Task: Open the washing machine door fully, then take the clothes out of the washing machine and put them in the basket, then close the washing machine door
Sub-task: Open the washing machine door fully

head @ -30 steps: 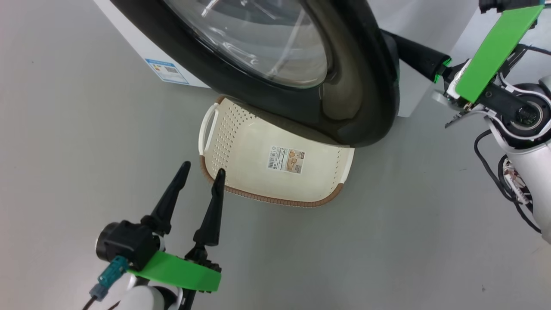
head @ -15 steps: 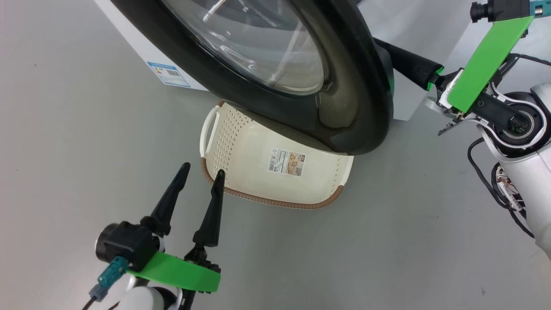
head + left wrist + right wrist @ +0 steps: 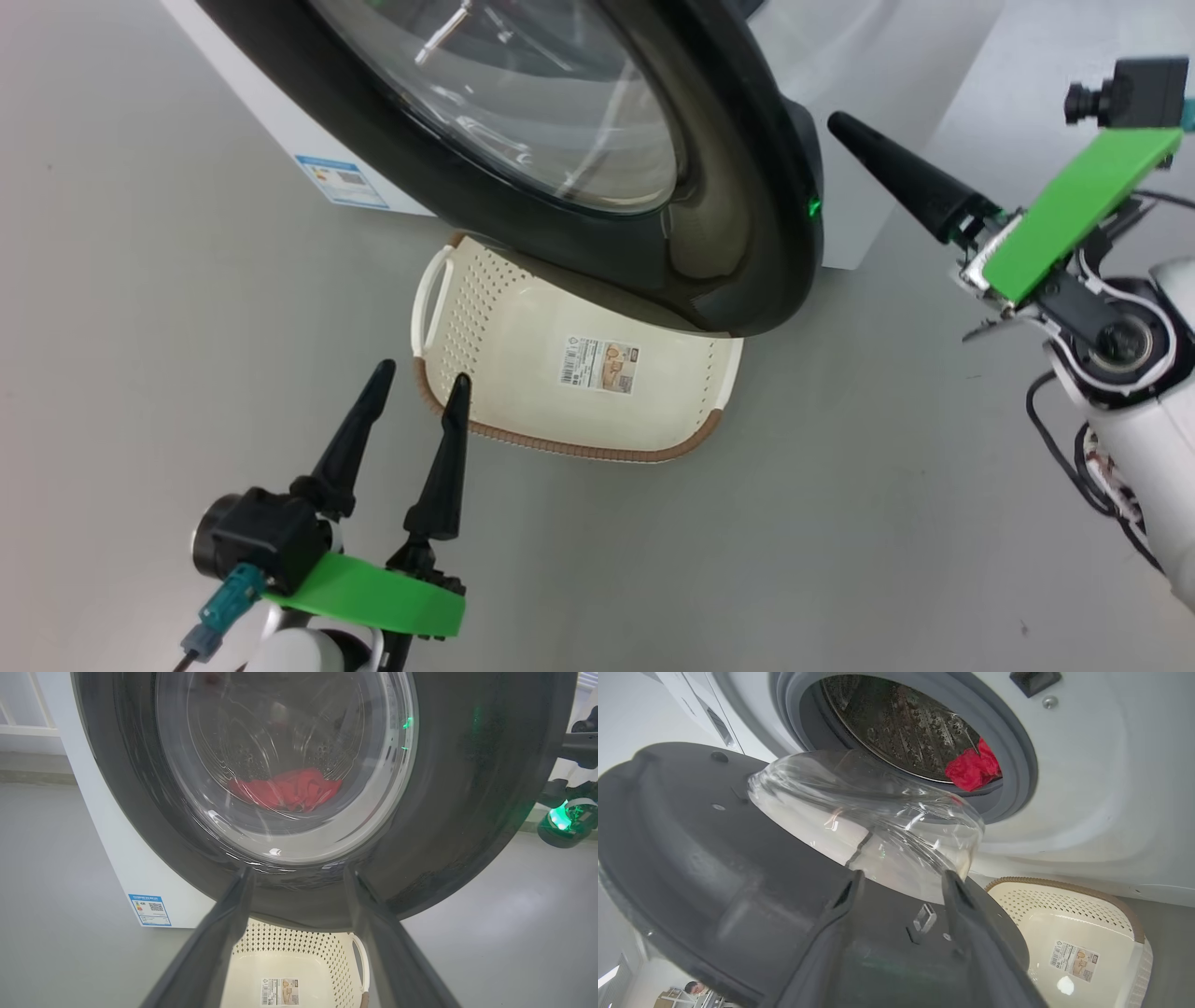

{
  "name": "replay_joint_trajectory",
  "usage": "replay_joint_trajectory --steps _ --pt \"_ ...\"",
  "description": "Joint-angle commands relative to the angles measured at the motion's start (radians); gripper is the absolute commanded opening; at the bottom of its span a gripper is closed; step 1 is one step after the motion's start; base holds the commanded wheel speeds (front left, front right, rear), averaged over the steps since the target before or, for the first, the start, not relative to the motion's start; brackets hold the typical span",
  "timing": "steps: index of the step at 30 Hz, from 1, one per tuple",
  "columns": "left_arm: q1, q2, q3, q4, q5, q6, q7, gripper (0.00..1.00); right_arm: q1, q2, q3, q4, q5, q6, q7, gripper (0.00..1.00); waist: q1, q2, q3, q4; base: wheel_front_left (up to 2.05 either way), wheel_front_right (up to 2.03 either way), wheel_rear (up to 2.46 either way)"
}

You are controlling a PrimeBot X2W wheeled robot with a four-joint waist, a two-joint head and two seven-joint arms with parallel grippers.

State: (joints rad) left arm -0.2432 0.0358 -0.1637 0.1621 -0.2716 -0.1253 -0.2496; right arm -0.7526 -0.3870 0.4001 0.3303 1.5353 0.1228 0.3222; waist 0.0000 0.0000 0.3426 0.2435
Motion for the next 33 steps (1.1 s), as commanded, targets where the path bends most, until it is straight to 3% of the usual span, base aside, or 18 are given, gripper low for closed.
replay_joint_trajectory --steps 1,9,18,28,33 --pt "0.011 0.014 0.037 -0.027 0.012 -0.005 -0.012 1.00 0.039 -0.006 0.001 -0.025 -0.018 0.008 -0.017 1.00 0.0000 0.0000 -0.005 -0.013 0.00 0.00 0.00" --pt "0.028 0.014 0.068 -0.025 0.025 -0.005 -0.012 1.00 0.171 -0.025 0.017 -0.026 -0.037 0.008 -0.117 1.00 0.0000 0.0000 -0.018 -0.053 0.00 0.00 0.00" --pt "0.058 0.014 0.104 -0.017 0.038 -0.005 -0.012 1.00 0.318 -0.061 0.126 0.000 -0.154 0.008 -0.276 1.00 0.0000 0.0000 -0.037 -0.090 0.00 0.00 0.00" --pt "0.064 0.014 0.130 -0.003 0.051 -0.005 -0.012 1.00 0.394 -0.072 0.175 0.005 -0.185 0.008 -0.473 1.00 0.0000 0.0000 -0.046 -0.116 0.00 0.00 0.00" --pt "0.067 0.014 0.137 0.007 0.057 -0.005 -0.012 1.00 0.417 -0.100 0.209 0.010 -0.254 0.008 -0.560 1.00 0.0000 0.0000 -0.050 -0.122 0.00 0.00 0.00"
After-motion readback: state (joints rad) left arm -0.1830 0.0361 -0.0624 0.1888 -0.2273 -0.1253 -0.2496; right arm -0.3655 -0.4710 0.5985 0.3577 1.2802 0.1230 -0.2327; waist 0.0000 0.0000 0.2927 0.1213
